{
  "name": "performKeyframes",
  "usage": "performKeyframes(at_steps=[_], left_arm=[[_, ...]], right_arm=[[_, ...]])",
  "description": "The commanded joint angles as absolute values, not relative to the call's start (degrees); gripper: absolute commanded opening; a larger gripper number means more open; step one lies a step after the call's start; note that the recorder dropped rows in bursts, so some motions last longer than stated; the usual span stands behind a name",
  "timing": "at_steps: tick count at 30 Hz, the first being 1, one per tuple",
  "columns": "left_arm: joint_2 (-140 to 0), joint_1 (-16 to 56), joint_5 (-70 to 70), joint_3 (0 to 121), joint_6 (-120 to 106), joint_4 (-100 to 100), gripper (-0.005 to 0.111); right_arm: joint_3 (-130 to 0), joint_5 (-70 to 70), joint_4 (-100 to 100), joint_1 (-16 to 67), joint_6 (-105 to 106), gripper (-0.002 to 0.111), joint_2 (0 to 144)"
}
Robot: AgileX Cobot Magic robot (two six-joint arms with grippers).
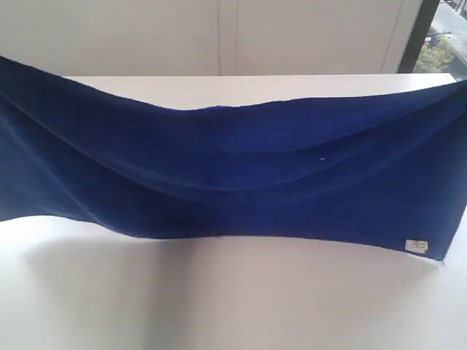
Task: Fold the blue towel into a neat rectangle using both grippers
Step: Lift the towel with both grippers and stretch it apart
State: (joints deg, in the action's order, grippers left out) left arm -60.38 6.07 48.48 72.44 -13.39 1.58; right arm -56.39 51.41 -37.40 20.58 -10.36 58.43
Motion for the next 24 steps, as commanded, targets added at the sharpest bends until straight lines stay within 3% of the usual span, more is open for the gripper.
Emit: performKeyframes(at_steps=[1, 11, 15, 21, 24], left_arm=[[-55.27, 5.72, 53.38, 72.74, -7.23, 5.02, 0.0], [-44.12, 5.82, 69.96, 72.74, -4.59, -2.56, 0.0], [-39.42, 5.82, 69.96, 72.49, -4.17, -2.56, 0.0], [-43.46, 5.82, 69.96, 66.0, -1.43, -2.56, 0.0], [-49.36, 5.82, 63.24, 59.56, -1.31, -2.99, 0.0]], right_arm=[[-56.85, 53.12, -38.85, 19.98, -15.21, 0.0, 52.34], [-56.64, 67.32, -21.9, 19.98, -5.11, 0.0, 37.7], [-56.64, 66.88, -21.9, 19.98, -4.17, 0.0, 33.71], [-56.22, 63.38, -21.9, 19.98, -6.37, 0.0, 41.45], [-54.07, 57.07, -22.84, 19.98, -8.28, 0.0, 48.82]])
